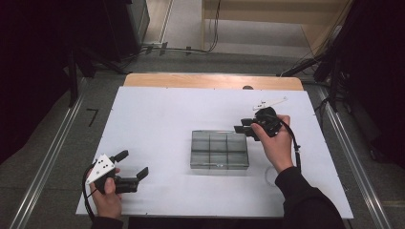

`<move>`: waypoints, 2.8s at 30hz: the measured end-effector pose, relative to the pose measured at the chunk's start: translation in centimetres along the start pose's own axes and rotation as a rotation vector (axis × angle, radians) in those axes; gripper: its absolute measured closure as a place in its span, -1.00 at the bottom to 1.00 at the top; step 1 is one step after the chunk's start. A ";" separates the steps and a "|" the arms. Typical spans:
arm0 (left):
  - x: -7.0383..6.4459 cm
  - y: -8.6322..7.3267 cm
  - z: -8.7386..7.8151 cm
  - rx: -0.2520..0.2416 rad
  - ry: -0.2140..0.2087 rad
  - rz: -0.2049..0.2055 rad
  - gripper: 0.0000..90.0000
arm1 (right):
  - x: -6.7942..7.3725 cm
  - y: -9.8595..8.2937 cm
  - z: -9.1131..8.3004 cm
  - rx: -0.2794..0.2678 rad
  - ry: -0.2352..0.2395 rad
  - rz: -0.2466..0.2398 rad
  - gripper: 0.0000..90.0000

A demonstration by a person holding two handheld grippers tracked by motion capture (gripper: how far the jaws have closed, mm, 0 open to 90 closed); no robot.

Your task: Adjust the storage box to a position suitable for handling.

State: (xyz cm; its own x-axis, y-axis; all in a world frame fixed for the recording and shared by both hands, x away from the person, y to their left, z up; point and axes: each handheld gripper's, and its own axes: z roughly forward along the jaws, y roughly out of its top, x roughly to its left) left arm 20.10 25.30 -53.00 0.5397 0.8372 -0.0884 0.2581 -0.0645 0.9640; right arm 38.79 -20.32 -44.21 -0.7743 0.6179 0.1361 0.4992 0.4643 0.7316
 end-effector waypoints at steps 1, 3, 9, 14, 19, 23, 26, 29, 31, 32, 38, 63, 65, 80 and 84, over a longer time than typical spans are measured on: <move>0.0 0.0 0.0 0.000 -0.001 0.000 -1.00 | 0.0 0.1 0.2 0.005 -0.001 0.006 0.16; 0.0 0.0 0.0 -0.001 -0.001 -0.002 -1.00 | 0.0 0.4 0.7 0.016 -0.001 0.014 0.24; 0.1 0.0 0.0 -0.005 -0.005 -0.004 -1.00 | 0.0 1.2 1.8 0.047 -0.009 0.028 0.50; 0.1 0.0 0.0 -0.005 -0.005 -0.005 -1.00 | -0.2 1.7 2.7 0.065 -0.022 0.040 0.69; 0.1 0.0 0.0 -0.002 -0.002 -0.006 -1.00 | -0.1 2.4 3.3 0.076 0.003 0.038 0.76; 0.1 0.0 0.1 0.000 -0.001 -0.008 -1.00 | 0.1 3.0 3.9 0.107 0.006 0.026 0.88; 0.1 0.0 0.1 0.001 -0.002 -0.006 -1.00 | 0.1 3.4 4.5 0.131 0.006 0.026 0.95; 0.1 0.0 0.1 0.002 -0.003 -0.004 -1.00 | 0.0 3.7 5.1 0.153 0.012 0.031 0.95; 0.1 0.0 0.1 0.002 -0.004 -0.003 -1.00 | 0.0 3.8 5.5 0.170 0.013 0.032 0.95; 0.1 0.0 0.1 0.001 -0.004 -0.002 -1.00 | -0.1 3.9 5.8 0.176 0.021 0.034 0.95; 0.1 0.0 0.1 0.005 -0.004 -0.004 -1.00 | 0.2 4.2 6.8 0.224 0.019 0.031 0.96; 0.1 0.1 0.2 0.012 -0.004 0.002 -1.00 | 0.8 4.5 8.9 0.327 0.016 -0.003 0.96; 0.1 0.1 0.2 0.012 -0.005 0.002 -1.00 | 0.8 4.5 8.9 0.327 0.024 0.004 0.96; 0.1 0.1 0.3 0.010 -0.013 0.004 -1.00 | 0.9 4.6 8.4 0.325 0.036 -0.002 0.96; 0.1 0.1 0.3 0.012 -0.011 0.003 -1.00 | 1.1 4.6 8.5 0.327 0.043 -0.009 0.96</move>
State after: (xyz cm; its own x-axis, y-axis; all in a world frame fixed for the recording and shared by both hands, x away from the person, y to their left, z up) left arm 20.43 25.22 -53.00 0.5492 0.8310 -0.0884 0.2659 -0.0735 0.9612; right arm 43.51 -12.11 -46.42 -0.7918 0.5884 0.1640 0.5850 0.6533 0.4806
